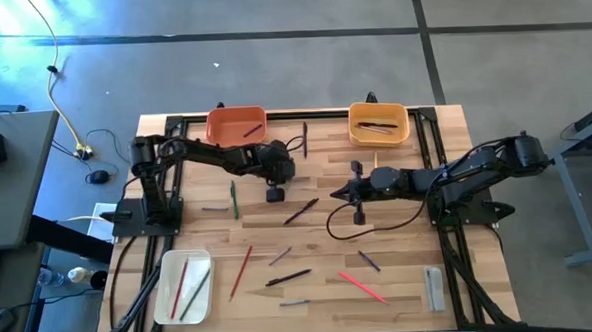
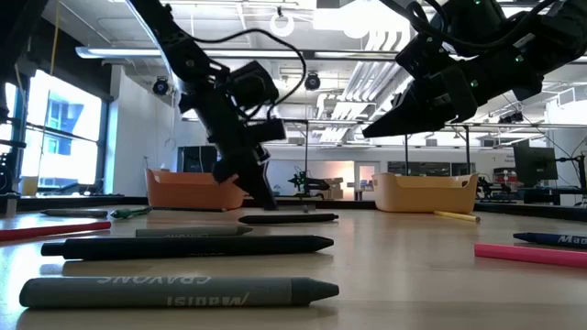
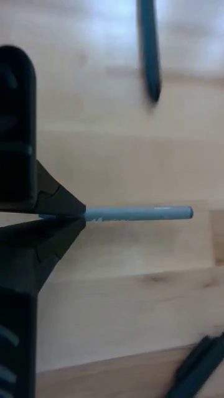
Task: Sort crayons/erasers/pens/pencils in bins
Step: Put the gray crayon into the orange bin, then put the black pen into the yellow bin
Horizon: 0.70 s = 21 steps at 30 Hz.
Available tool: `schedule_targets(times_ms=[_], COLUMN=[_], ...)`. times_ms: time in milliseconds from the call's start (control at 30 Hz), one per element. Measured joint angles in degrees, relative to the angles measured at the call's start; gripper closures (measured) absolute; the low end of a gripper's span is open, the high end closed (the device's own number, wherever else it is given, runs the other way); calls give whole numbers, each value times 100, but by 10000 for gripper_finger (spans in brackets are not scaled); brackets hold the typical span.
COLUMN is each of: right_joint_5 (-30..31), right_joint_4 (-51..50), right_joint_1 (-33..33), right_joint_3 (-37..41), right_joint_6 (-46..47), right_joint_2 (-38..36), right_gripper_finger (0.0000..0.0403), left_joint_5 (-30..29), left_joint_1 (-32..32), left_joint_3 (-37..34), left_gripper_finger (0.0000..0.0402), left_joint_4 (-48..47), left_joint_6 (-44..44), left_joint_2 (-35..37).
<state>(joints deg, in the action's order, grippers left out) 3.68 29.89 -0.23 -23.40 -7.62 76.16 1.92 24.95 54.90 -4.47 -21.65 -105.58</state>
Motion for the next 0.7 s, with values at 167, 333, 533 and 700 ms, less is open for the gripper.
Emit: schedule_targets(times_ms=[167, 333, 533, 700], right_joint_5=[13, 11, 9, 7], right_joint_4=[-13, -35, -49, -50], right_joint_1=[0, 0, 0, 2], right_joint_3=[2, 2, 2, 2], right_joint_6=[11, 11, 11, 11], right_joint_2=[0, 0, 0, 0], right_gripper_finger=[403, 403, 403, 403], left_joint_5=[-201, -601, -1107, -788], left_joint_1=[0, -26, 41, 131], left_joint_3=[10, 10, 19, 21], left_gripper_finger=[401, 400, 401, 401], left_joint_4=[-463, -965, -1448, -1566], left_joint_6=[4, 31, 192, 284], left_joint_2=[432, 963, 1681, 1881])
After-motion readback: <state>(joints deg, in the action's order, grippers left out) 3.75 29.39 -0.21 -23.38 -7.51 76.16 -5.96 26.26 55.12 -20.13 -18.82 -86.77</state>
